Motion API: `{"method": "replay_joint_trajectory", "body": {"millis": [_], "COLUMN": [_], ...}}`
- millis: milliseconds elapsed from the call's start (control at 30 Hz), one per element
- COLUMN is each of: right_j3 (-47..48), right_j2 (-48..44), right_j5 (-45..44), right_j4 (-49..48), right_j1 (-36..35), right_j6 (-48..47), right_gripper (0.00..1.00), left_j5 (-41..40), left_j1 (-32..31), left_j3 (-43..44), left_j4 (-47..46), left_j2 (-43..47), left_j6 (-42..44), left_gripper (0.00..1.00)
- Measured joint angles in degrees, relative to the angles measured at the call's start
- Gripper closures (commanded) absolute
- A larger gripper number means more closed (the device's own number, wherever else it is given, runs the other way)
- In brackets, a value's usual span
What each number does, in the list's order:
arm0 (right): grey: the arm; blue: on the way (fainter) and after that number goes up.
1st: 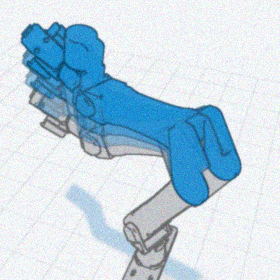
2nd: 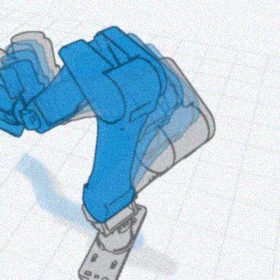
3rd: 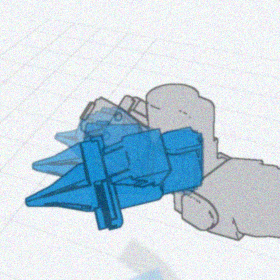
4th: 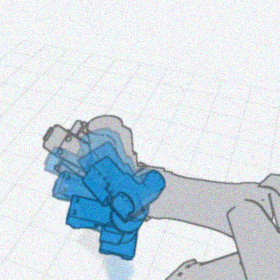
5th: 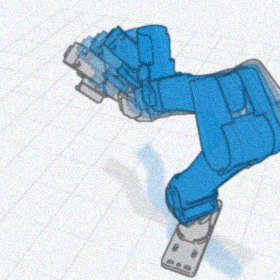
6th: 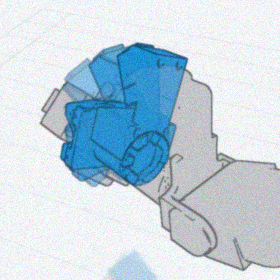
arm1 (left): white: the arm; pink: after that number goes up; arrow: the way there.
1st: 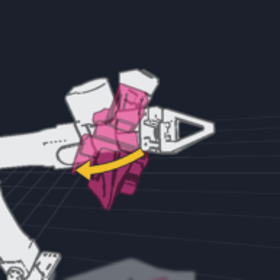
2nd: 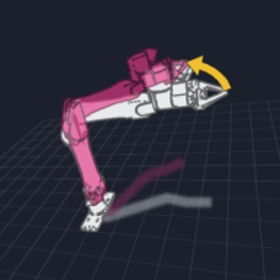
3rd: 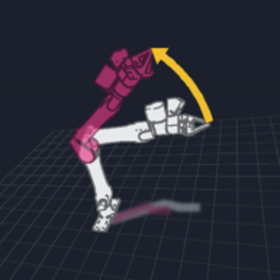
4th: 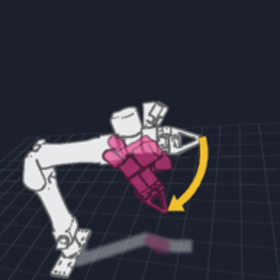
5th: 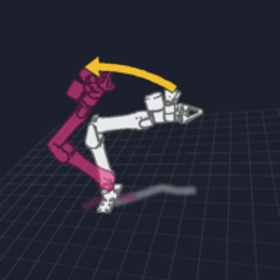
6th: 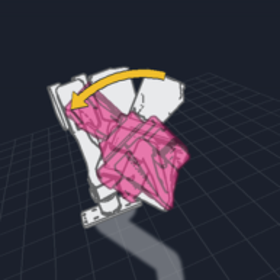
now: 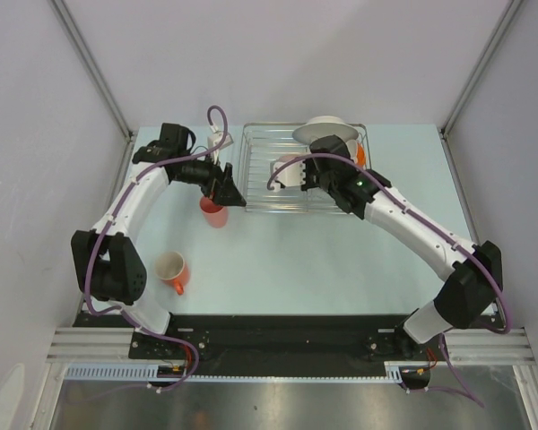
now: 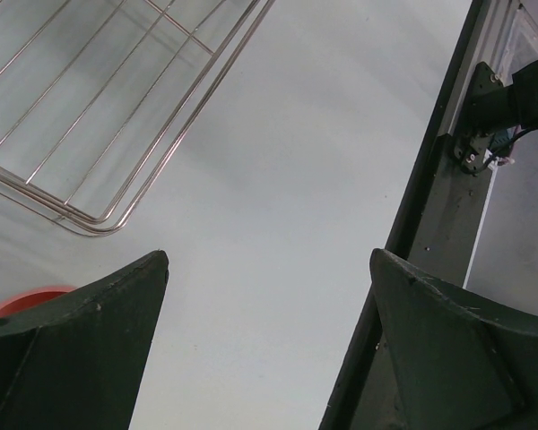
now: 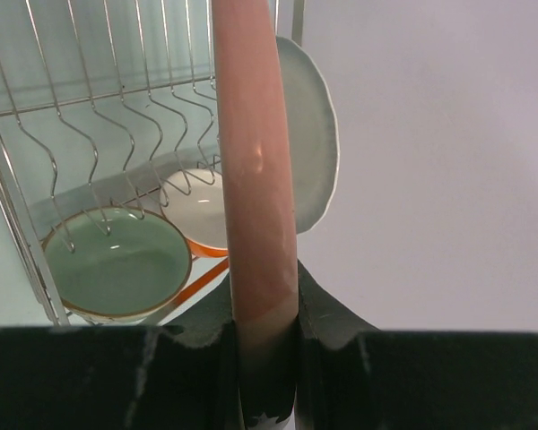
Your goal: Load the mixed dishes into the dish rack
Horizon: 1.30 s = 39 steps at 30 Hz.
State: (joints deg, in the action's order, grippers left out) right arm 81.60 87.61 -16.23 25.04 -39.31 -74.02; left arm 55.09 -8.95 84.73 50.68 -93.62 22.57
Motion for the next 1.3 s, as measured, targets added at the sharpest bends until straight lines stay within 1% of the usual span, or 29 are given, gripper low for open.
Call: {"method": "replay_joint_trajectory", "body": {"millis": [267,567,967,1300], "right_j3": [0.72,0.79,0.92,5.60], "right_j2": [0.42,3.39,5.42,10.16], "right_j5": [3.78,8.41,11.32,13.05], "right_j4": [1.68,4.87,4.04,5.75], "right_j1": [4.63,10.01,11.43,11.98], "right_j6": [0.11,1.60,2.01,2.54], "right_gripper": [1.00,1.00,1.00,1.00], "left_j5": [-0.35,-0.50,-0.74,-0.87], "left_j1": [0.00,0.00,0.00,0.00], "left_j3": [-0.79,-1.40,-1.57,-2.47], "left_j4": [-0.48,-0.72,-1.33,-2.05], "left_j2": [0.00,0.00,0.00,0.00], "left_j6": [0.02,0.35,0.39,0.42], "left_gripper": [0.00,0.01,0.00,0.00]}}
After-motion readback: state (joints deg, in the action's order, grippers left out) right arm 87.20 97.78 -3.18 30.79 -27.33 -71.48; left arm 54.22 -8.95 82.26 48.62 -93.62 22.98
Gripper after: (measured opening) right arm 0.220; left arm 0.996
